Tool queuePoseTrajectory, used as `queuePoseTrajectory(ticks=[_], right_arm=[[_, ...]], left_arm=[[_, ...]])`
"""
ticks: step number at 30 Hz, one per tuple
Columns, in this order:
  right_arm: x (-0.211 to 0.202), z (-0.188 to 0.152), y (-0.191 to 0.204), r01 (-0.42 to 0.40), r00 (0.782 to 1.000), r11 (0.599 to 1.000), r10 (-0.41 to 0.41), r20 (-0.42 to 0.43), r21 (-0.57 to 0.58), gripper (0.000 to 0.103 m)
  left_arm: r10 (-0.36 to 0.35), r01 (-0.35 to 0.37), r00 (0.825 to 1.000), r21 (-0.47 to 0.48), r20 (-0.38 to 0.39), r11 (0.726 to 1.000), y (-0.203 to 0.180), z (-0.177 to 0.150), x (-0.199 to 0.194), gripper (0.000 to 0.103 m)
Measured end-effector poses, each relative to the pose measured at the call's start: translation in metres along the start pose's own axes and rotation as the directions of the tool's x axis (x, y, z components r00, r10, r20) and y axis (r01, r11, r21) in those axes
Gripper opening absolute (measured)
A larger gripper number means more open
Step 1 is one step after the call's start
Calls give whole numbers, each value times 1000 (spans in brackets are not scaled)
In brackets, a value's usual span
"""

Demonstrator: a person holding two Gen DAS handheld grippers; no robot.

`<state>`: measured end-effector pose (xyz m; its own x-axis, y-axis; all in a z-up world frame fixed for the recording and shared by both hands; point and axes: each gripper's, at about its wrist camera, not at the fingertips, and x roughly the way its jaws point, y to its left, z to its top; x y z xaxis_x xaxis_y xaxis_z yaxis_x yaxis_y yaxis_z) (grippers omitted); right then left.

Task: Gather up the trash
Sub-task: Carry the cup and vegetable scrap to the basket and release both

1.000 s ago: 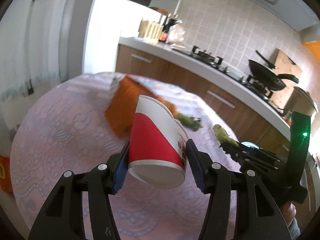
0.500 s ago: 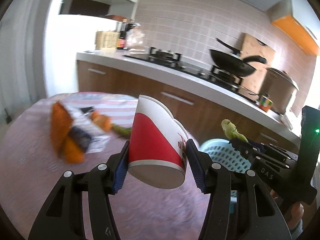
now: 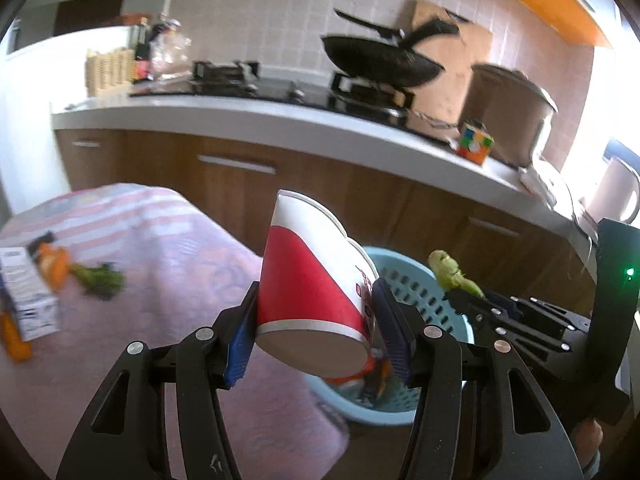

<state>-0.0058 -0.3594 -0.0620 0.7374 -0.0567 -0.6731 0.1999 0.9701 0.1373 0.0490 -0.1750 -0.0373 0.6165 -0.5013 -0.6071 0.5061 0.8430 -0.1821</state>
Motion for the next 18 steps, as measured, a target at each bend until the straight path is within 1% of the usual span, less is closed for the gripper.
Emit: queuePoseTrajectory(ticks=[4,8,11,16,18], right_arm=[[18,-8,-22,10,998,999,-7,-64,49,17],[31,-14,-35,12,994,996,-3,-109,83,17],[37,-16,-41,-7,993,994,20,-119,110,17],[44,-13,-41,6,991,994,9,-136,111,18],[45,-13,-40,0,990,993,17,-140,117,20]], left_arm=[[-9,9,998,13,-55,1000,-17,-4,29,53],[-6,8,995,21,-100,1000,-23,-10,48,54],[26,-21,992,40,-124,999,-25,-12,55,73],[36,-33,992,24,-120,999,-13,-14,49,75],[39,-38,993,10,-115,999,-7,-15,44,78]])
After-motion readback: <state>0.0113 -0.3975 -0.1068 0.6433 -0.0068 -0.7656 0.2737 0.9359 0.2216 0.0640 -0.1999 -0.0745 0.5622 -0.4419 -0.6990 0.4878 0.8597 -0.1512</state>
